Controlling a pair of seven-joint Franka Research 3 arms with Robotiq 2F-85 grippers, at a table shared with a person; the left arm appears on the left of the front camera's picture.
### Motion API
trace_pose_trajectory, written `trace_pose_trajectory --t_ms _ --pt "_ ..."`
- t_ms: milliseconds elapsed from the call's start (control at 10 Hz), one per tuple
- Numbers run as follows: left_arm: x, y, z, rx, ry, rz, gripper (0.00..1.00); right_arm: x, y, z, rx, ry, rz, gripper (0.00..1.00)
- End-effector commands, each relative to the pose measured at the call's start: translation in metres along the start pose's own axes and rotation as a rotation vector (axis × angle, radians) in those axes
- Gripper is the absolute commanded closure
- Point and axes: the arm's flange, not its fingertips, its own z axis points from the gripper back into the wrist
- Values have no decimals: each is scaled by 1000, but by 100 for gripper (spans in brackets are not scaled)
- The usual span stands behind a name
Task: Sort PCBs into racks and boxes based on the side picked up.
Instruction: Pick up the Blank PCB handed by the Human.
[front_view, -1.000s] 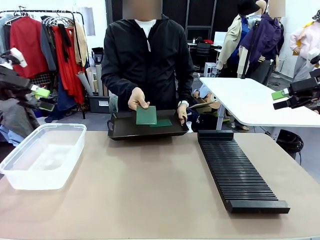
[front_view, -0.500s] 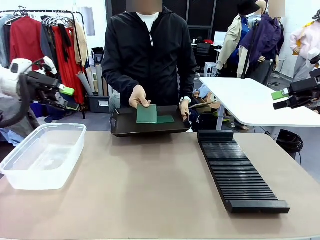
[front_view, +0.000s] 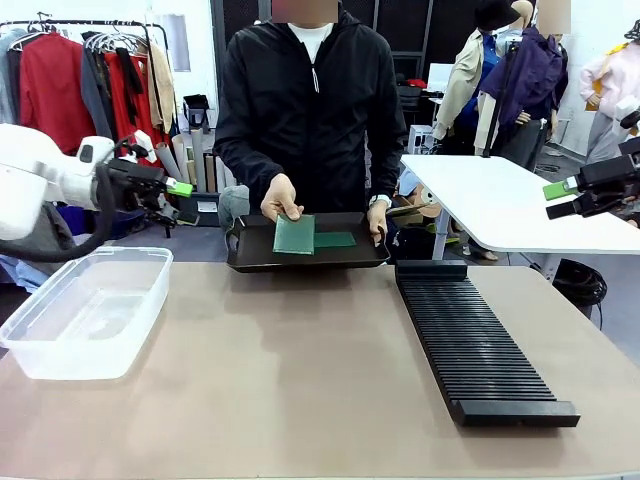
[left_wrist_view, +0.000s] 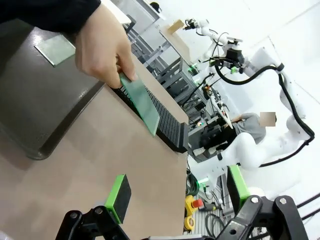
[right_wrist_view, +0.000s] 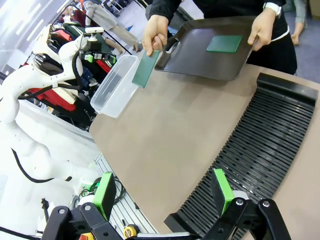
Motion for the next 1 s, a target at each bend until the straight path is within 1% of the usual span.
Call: trace_pose_trajectory --t_ms 0,100,500,600,700,900 --pt "-3 11 -17 33 -44 -3 0 0 1 0 8 -9 5 0" --pt "-3 24 -28 24 -77 2 0 0 1 0 8 -9 5 0" --pt "-1 60 -73 66 -229 8 0 0 1 0 8 -9 5 0" --pt "-1 63 -83 48 -209 3 0 0 1 0 8 -9 5 0" --pt "0 65 -93 37 -209 -4 0 0 1 0 8 -9 5 0" --pt "-1 72 -114 17 -169 31 0 0 1 0 8 -9 5 0"
